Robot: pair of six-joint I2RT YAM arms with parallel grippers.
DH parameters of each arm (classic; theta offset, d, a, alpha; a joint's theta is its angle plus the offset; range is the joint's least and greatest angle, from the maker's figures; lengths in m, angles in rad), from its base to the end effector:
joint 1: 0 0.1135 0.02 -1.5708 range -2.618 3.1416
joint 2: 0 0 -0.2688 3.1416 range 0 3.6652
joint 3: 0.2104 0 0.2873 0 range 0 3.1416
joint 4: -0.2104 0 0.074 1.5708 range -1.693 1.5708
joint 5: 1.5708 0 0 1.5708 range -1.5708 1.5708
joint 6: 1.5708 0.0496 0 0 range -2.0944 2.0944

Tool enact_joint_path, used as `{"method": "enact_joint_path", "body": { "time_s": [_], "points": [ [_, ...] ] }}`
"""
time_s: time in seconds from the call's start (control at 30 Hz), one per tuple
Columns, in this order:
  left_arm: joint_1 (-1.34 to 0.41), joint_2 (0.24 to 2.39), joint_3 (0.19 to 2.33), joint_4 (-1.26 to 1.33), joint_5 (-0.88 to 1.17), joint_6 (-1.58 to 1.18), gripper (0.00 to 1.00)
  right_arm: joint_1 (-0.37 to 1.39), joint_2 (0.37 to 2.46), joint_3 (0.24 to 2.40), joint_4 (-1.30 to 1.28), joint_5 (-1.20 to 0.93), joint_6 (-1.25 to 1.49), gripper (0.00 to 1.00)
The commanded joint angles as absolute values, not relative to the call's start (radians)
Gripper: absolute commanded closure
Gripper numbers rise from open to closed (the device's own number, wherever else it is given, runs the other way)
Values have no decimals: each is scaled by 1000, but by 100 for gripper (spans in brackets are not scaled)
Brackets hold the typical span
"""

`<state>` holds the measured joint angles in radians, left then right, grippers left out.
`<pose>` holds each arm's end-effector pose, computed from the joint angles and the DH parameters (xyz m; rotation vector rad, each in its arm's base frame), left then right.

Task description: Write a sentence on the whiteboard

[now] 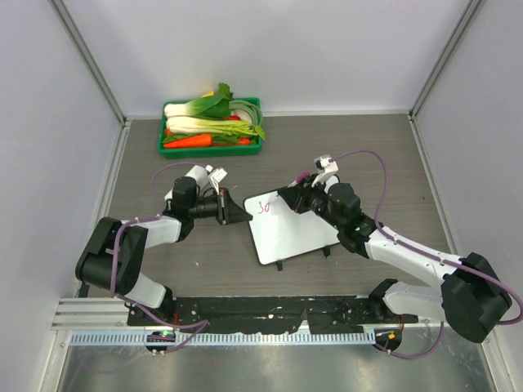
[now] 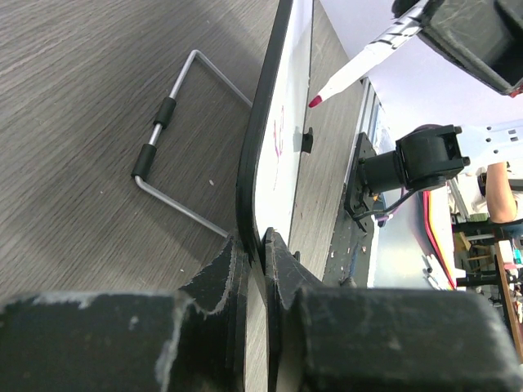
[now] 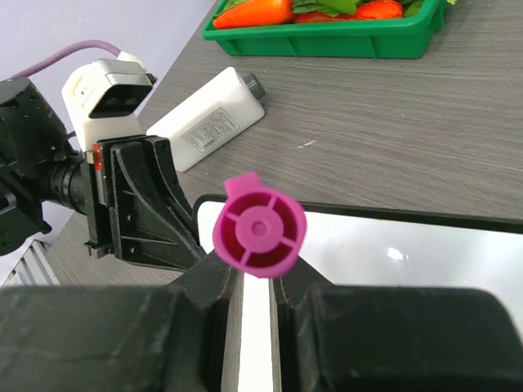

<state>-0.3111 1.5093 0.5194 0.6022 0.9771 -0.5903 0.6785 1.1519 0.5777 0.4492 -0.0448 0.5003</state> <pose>0.2749 -0.1316 0.1414 0.4229 2.0505 -1.5204 0.2335 0.1911 0.2414 -0.1936 1.7716 0.9069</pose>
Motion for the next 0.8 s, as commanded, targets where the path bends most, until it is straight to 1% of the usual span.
{"method": "enact_joint_path", "body": {
  "time_s": [0.0,0.1,0.17,0.63,0.77],
  "points": [
    [-318,1531,511,571,969,-526,100,678,1147,609,436,-3,486,99],
    [-318,1532,512,572,973,-526,100,678,1154,601,436,-3,482,99],
    [-318,1536,512,572,974,-526,100,680,1157,595,443,34,486,99],
    [-318,1532,511,575,974,-528,100,678,1198,580,474,38,497,99],
    [-318,1536,511,575,976,-529,100,678,1183,557,462,51,497,99]
  ]
}}
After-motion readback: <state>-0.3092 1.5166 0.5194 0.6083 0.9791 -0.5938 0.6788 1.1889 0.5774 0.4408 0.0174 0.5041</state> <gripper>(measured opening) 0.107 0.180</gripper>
